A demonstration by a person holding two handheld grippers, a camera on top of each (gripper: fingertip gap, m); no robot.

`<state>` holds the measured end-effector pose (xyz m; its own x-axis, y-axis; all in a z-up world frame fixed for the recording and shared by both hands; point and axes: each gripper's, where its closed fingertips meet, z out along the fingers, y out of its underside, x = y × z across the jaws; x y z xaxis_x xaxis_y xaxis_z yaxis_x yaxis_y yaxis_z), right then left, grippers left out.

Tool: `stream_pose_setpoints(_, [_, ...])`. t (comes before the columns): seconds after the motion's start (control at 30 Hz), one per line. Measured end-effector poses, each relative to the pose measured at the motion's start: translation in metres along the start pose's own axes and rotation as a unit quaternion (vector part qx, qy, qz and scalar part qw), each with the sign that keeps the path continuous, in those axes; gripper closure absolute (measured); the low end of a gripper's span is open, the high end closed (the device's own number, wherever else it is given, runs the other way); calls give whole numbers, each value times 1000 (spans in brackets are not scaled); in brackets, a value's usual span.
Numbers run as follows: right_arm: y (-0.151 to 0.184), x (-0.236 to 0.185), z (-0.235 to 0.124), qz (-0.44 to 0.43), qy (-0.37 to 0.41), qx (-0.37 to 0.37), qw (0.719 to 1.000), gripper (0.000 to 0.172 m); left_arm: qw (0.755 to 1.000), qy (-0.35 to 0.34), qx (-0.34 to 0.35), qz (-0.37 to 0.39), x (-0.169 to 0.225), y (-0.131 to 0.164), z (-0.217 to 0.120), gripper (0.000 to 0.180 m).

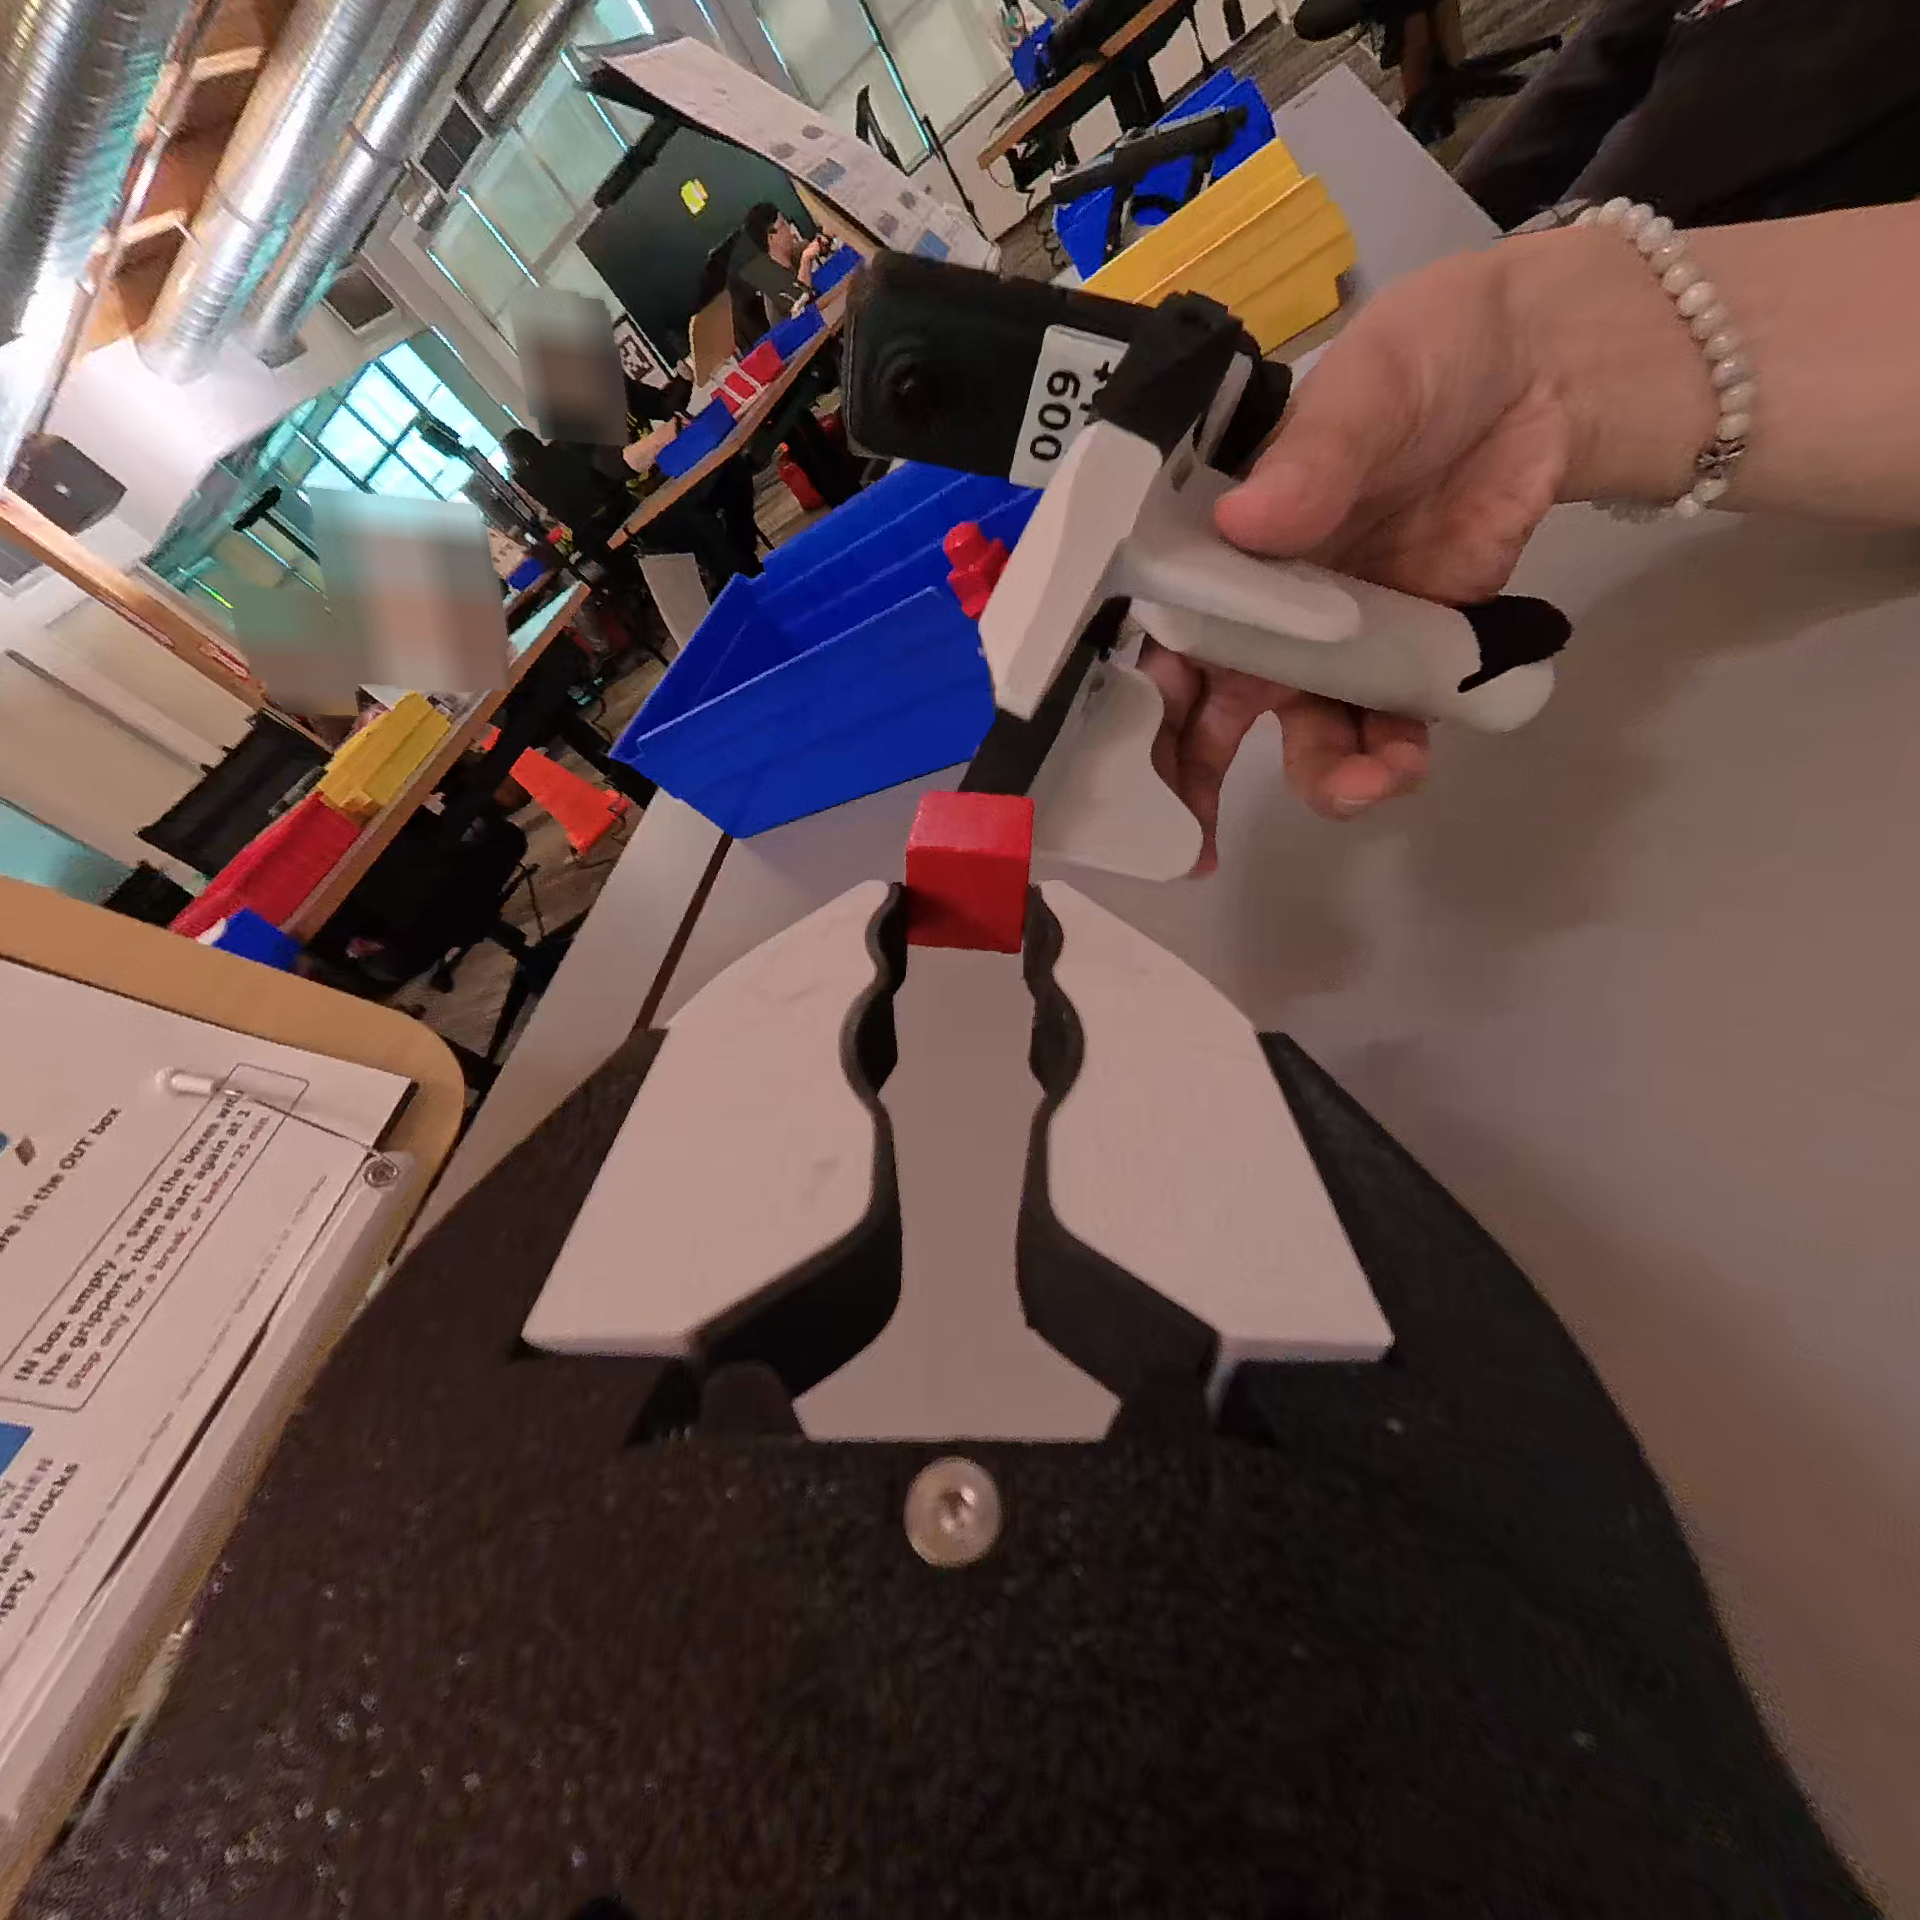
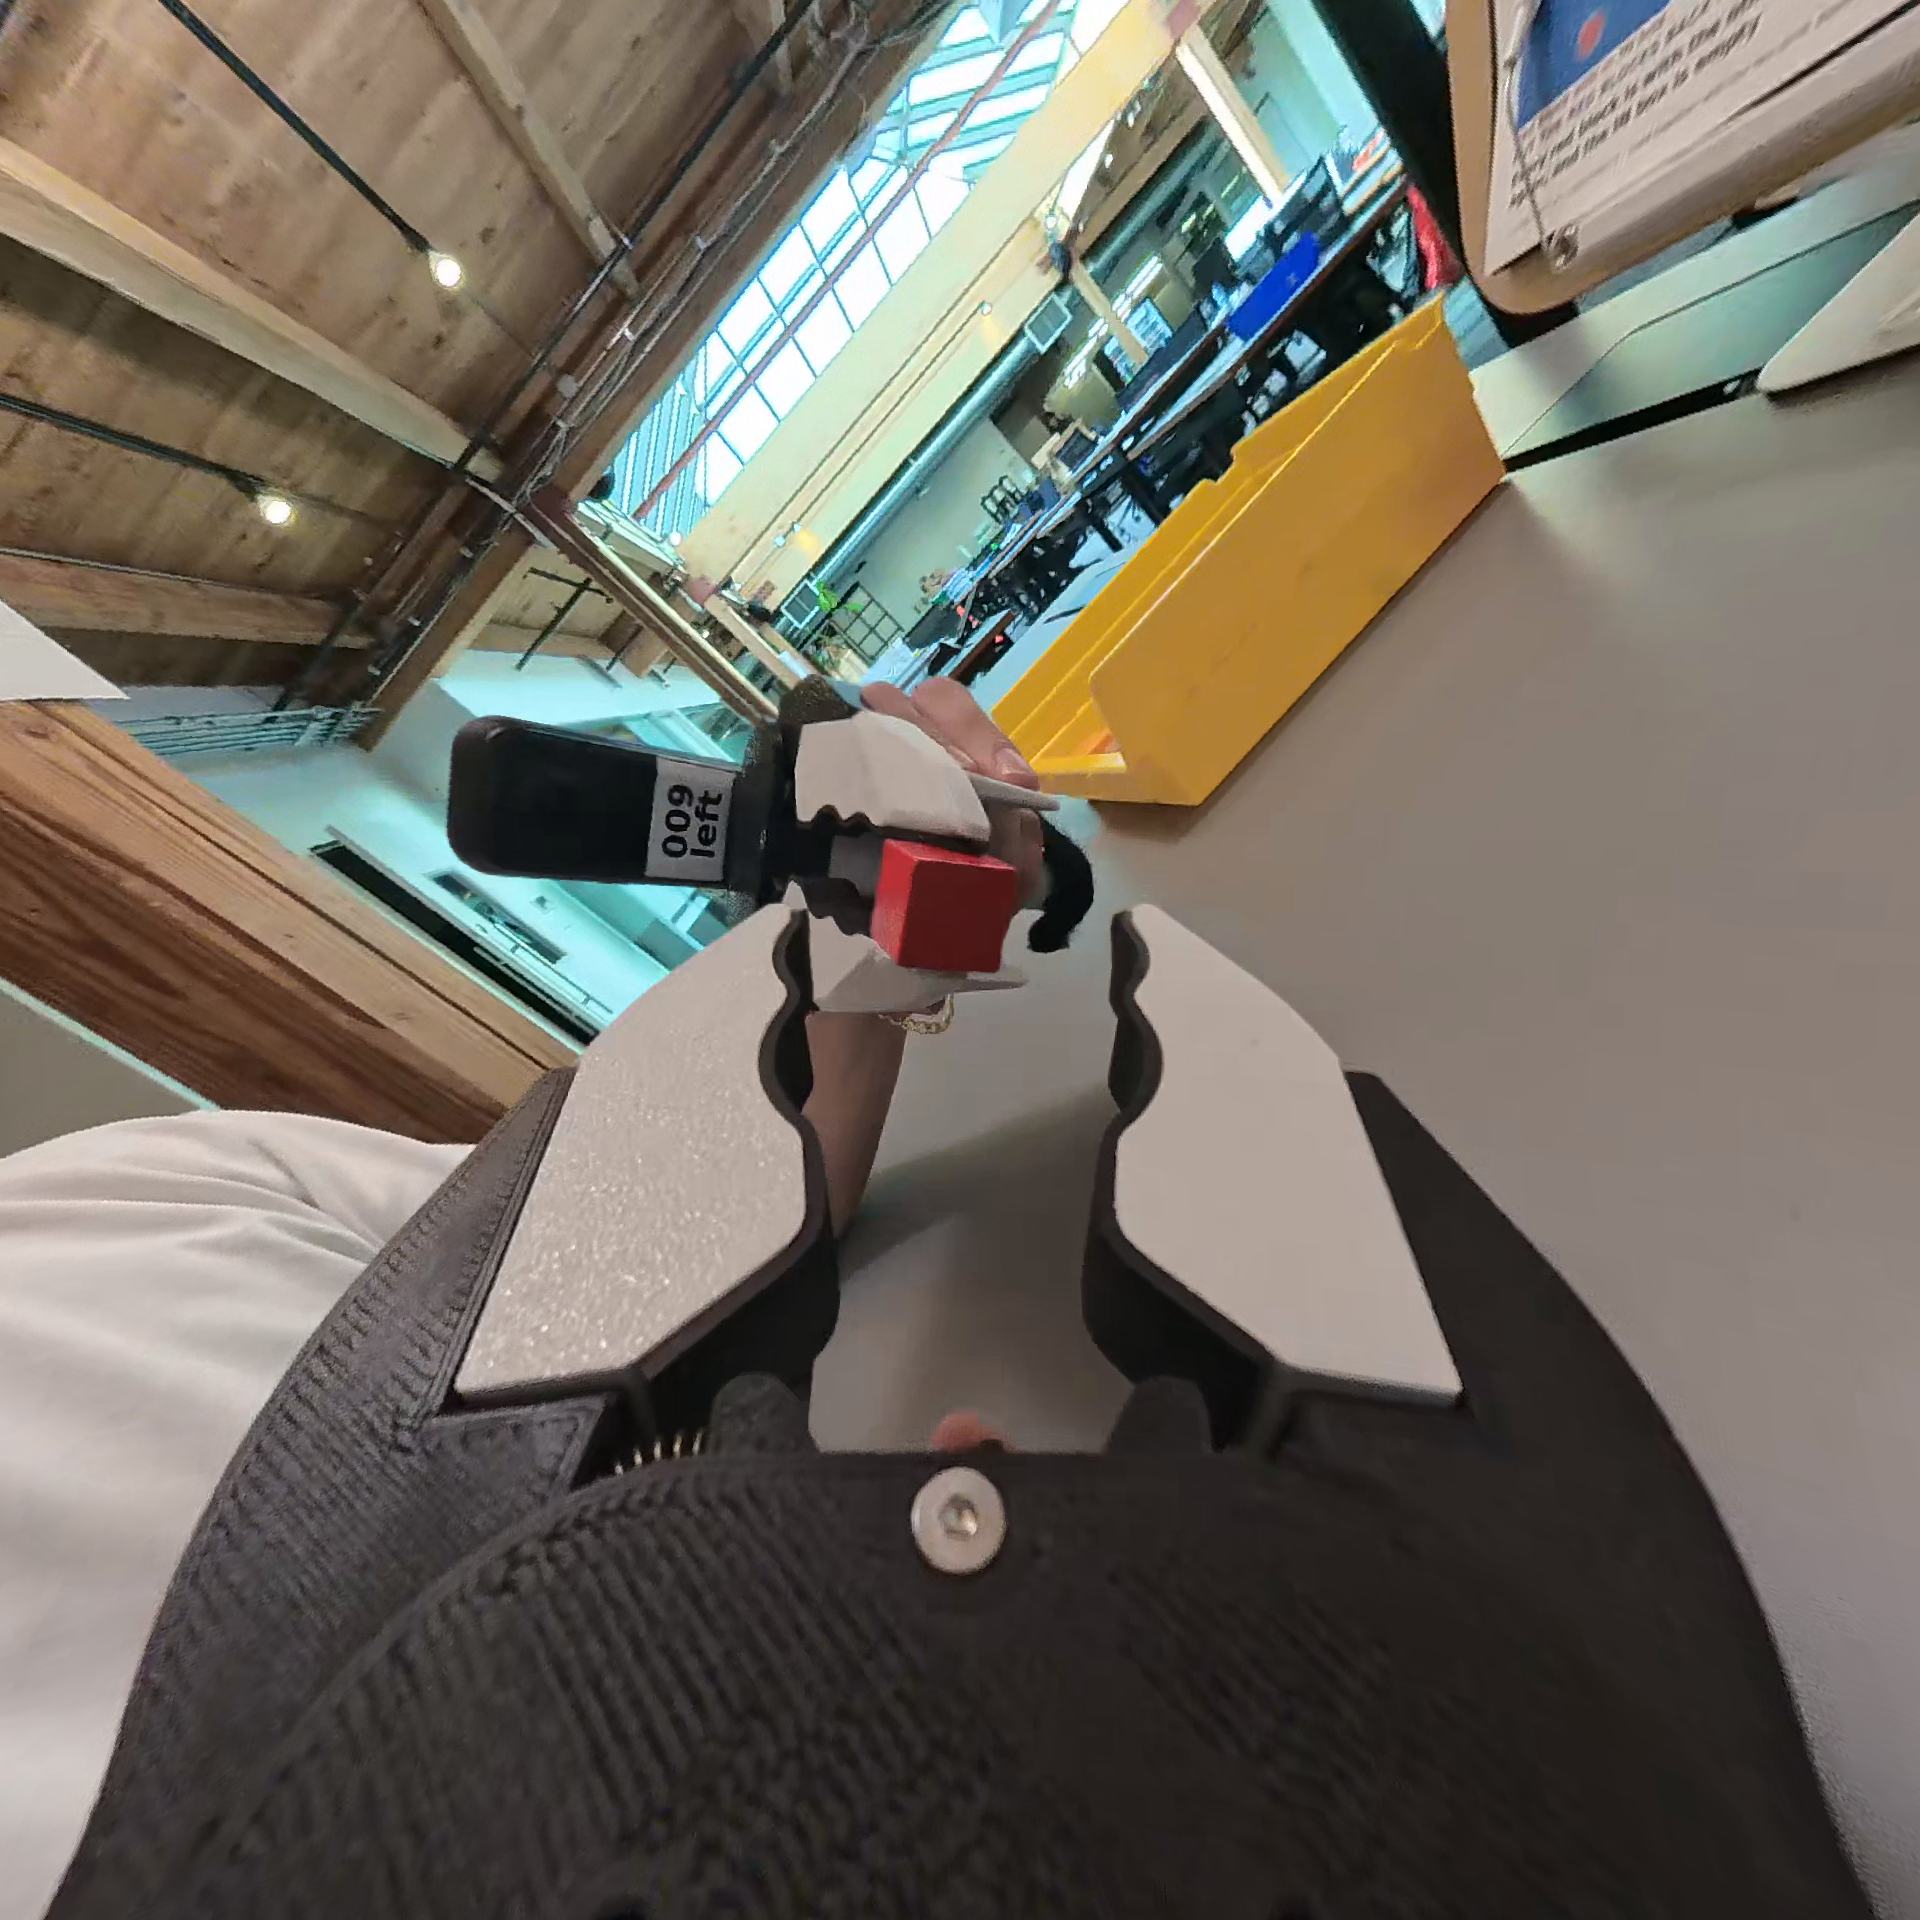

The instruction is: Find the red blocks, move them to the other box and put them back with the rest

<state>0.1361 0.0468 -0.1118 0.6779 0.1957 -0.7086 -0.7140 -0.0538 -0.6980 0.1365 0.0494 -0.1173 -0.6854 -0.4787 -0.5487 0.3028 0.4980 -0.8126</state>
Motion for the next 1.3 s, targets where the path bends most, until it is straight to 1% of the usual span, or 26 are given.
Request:
stream_pose_setpoints(0.1, [8, 1, 4, 6, -9, -20, 1000, 123, 1000, 3, 16, 8, 6, -4, 2, 159])
stream_pose_setpoints(0.2, [10, -5, 7, 22, -39, -22, 999, 147, 1000, 4, 16, 9, 9, -2, 3, 159])
stream_pose_setpoints(0.3, [12, -4, 6, 29, -39, -32, 998, 149, 1000, 2, 13, 6, 11, 2, 3, 159])
stream_pose_setpoints(0.4, [12, -2, 4, 10, -24, -42, 999, 149, 1000, -11, 23, -12, 12, 3, 5, 159])
stream_pose_setpoints(0.43, [8, -2, 1, 0, -16, -37, 999, 150, 999, -27, 32, -23, 9, 2, 5, 155])
stream_pose_setpoints(0.5, [-6, -1, -12, -20, 9, -14, 1000, 149, 997, -59, 41, -40, 3, 5, 3, 135])
stream_pose_setpoints(0.53, [-17, 2, -23, -36, 33, 5, 999, 150, 995, -77, 38, -46, -1, 8, 2, 129])
stream_pose_setpoints(0.57, [-31, 7, -38, -54, 65, 30, 996, 150, 994, -96, 32, -49, -5, 13, 2, 127])
stream_pose_setpoints(0.63, [-59, 18, -79, -96, 149, 82, 981, 149, 991, -126, 8, -47, -13, 24, 1, 126])
stream_pose_setpoints(0.67, [-73, 26, -105, -118, 205, 112, 965, 149, 989, -141, -8, -45, -18, 29, 1, 125])
stream_pose_setpoints(0.73, [-96, 41, -164, -160, 325, 159, 918, 149, 985, -162, -40, -49, -24, 39, 2, 126])
stream_pose_setpoints(0.8, [-108, 51, -220, -176, 421, 187, 870, 149, 982, -172, -60, -54, -27, 45, 2, 128])
stream_pose_setpoints(0.83, [-112, 54, -241, -179, 456, 193, 850, 149, 981, -175, -66, -55, -28, 47, 3, 128])
stream_pose_setpoints(0.9, [-118, 66, -269, -187, 510, 179, 820, 149, 980, -177, -72, -54, -28, 49, 3, 128])
stream_pose_setpoints(0.97, [-125, 88, -282, -194, 547, 137, 802, 149, 979, -180, -74, -60, -29, 51, 4, 130])
stream_pose_setpoints(1.03, [-132, 115, -286, -178, 565, 86, 801, 149, 978, -178, -74, -74, -28, 54, 6, 131])
stream_pose_setpoints(1.13, [-153, 146, -290, -161, 585, 64, 792, 149, 976, -178, -80, -92, -29, 66, 7, 132])
stream_pose_setpoints(1.2, [-157, 165, -287, -148, 591, 36, 793, 149, 974, -184, -86, -103, -31, 71, 5, 133])
stream_pose_setpoints(1.23, [-158, 172, -284, -144, 589, 27, 795, 141, 972, -187, -87, -110, -32, 73, 4, 133])
stream_pose_setpoints(1.27, [-158, 177, -284, -141, 595, 17, 791, 127, 971, -190, -88, -118, -34, 75, 3, 134])
stream_pose_setpoints(1.3, [-157, 180, -287, -144, 608, 6, 781, 116, 969, -193, -89, -127, -35, 76, 2, 134])
